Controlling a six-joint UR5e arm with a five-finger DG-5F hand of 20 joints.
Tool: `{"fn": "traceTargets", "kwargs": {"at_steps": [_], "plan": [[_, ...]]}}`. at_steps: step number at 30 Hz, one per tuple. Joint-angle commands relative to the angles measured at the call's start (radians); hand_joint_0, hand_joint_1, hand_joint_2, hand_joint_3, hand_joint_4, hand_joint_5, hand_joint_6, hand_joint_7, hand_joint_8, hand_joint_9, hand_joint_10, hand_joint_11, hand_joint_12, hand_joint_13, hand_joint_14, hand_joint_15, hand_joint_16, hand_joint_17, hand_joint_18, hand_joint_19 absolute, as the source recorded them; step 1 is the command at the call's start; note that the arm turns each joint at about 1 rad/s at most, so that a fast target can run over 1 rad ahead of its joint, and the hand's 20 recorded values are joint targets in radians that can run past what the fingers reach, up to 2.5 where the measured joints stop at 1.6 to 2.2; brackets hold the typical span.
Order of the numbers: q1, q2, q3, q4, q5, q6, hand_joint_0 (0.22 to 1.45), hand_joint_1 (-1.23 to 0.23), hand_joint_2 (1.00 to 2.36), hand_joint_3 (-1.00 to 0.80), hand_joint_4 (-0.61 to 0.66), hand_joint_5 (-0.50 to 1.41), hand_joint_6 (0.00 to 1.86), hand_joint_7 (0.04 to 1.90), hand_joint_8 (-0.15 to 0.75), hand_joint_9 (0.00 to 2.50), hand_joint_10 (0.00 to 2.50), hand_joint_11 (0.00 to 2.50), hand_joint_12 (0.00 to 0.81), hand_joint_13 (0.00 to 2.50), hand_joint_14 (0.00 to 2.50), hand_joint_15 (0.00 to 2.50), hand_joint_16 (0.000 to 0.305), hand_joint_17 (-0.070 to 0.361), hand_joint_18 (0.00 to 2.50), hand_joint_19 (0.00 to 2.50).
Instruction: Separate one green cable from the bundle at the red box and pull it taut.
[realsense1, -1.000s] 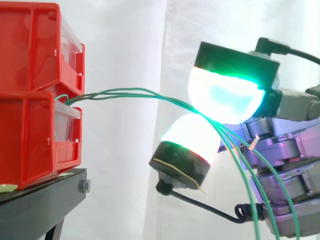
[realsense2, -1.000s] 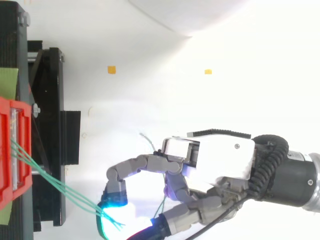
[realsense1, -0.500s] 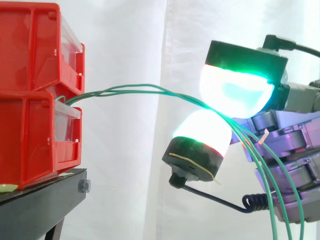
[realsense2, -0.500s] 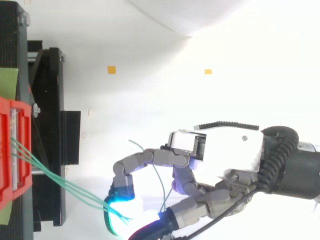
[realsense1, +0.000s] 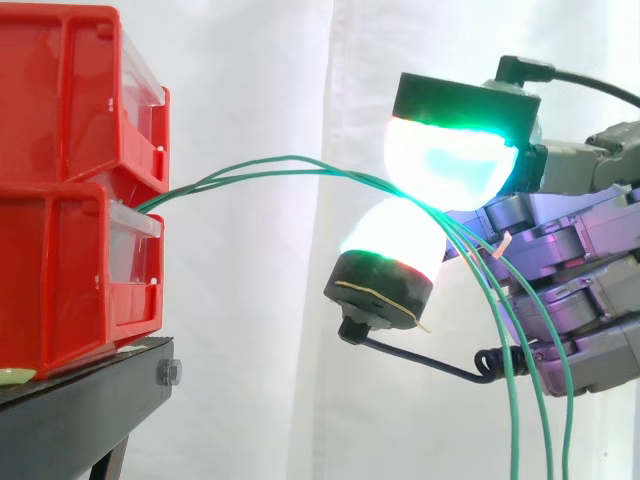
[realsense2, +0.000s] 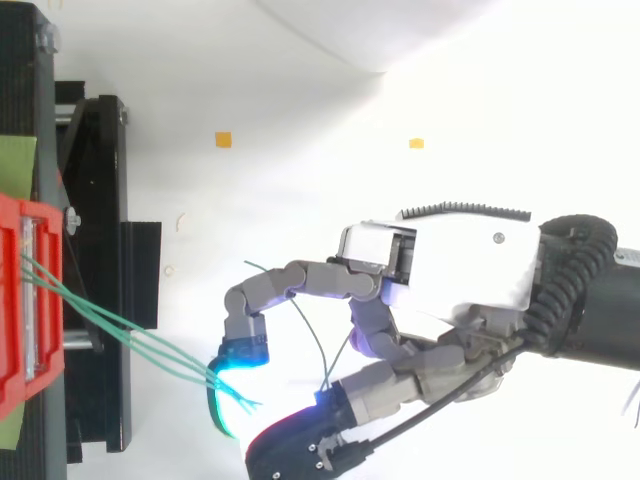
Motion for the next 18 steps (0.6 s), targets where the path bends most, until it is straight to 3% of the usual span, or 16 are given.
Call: {"fn": "traceTargets", "kwargs": {"at_steps": [1, 11, 18], "plan": [[-0.015, 0.000, 0.017, -0.052, -0.035, -0.023, 0.73, -0.81, 1.02, -0.33, 0.13, 0.12, 0.50, 1.37, 0.036, 2.50, 1.75, 1.11, 0.142, 1.98, 2.50, 0.73, 0.052, 0.118, 2.10, 1.45], [-0.044, 0.000, 0.017, -0.078, -0.084, -0.108, 0.72, -0.84, 1.01, -0.36, 0.12, 0.12, 0.50, 1.37, 0.036, 2.50, 1.83, 1.06, 0.138, 1.98, 2.50, 0.72, 0.051, 0.116, 2.08, 1.43], [-0.053, 0.005, 0.017, -0.093, -0.101, -0.117, 0.72, -0.84, 1.01, -0.37, 0.13, 0.12, 0.50, 1.37, 0.037, 2.50, 1.87, 1.06, 0.140, 1.97, 2.50, 0.72, 0.052, 0.116, 2.07, 1.41]]}}
